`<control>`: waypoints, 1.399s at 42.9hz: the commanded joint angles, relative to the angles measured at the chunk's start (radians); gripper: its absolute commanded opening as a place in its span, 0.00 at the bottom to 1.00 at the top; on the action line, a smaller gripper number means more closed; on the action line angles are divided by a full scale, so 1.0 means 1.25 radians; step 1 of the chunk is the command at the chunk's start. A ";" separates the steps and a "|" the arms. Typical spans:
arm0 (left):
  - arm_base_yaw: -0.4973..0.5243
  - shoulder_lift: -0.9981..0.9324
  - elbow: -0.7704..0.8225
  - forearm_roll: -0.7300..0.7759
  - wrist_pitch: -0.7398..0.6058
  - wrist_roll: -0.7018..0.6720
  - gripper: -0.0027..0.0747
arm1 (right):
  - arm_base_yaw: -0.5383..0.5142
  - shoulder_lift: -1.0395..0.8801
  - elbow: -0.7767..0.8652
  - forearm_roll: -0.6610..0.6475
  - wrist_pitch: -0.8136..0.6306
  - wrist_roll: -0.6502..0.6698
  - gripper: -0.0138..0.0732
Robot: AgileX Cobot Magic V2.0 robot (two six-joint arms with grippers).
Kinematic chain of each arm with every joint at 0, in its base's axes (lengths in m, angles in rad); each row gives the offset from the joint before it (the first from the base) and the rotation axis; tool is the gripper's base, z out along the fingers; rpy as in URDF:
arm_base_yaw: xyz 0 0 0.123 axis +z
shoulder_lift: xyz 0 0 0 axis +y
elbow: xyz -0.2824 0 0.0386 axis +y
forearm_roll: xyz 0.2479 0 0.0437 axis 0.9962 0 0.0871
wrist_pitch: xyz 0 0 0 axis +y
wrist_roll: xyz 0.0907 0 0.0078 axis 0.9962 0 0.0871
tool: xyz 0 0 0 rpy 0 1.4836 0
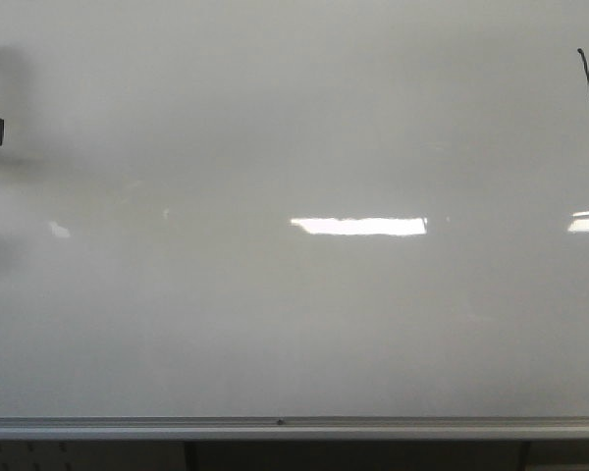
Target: Write number 1 on whiteboard
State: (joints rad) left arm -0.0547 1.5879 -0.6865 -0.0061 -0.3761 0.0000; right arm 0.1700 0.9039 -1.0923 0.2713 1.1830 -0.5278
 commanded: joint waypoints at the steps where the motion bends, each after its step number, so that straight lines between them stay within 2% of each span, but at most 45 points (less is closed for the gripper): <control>1: -0.004 -0.007 -0.021 0.005 -0.014 0.000 0.10 | -0.006 -0.005 -0.019 0.021 -0.038 -0.002 0.68; 12: -0.004 -0.011 -0.021 0.005 0.043 0.000 0.51 | -0.006 -0.005 -0.019 0.021 -0.038 -0.002 0.68; 16: -0.004 -0.020 -0.029 0.005 0.091 0.000 0.59 | -0.006 -0.005 -0.019 0.014 -0.036 0.007 0.68; 19: -0.004 -0.036 -0.044 0.005 0.158 0.000 0.59 | -0.006 -0.006 -0.019 -0.011 -0.036 0.043 0.68; 27: -0.004 -0.160 -0.072 0.005 0.338 0.000 0.59 | -0.006 -0.025 -0.019 -0.129 -0.017 0.246 0.68; 34: -0.004 -0.300 -0.072 0.005 0.463 0.000 0.59 | -0.006 -0.051 -0.014 -0.160 -0.015 0.373 0.68; 49: -0.004 -0.611 -0.072 -0.004 0.801 0.000 0.59 | -0.006 -0.230 0.143 -0.165 -0.116 0.395 0.68; 60: -0.004 -0.762 -0.072 -0.008 0.905 0.000 0.59 | -0.006 -0.350 0.188 -0.201 -0.076 0.432 0.66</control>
State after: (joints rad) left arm -0.0547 0.6765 -0.7454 -0.0061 0.7776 0.0000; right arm 0.1661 0.4953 -0.8439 0.0547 1.1209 -0.0190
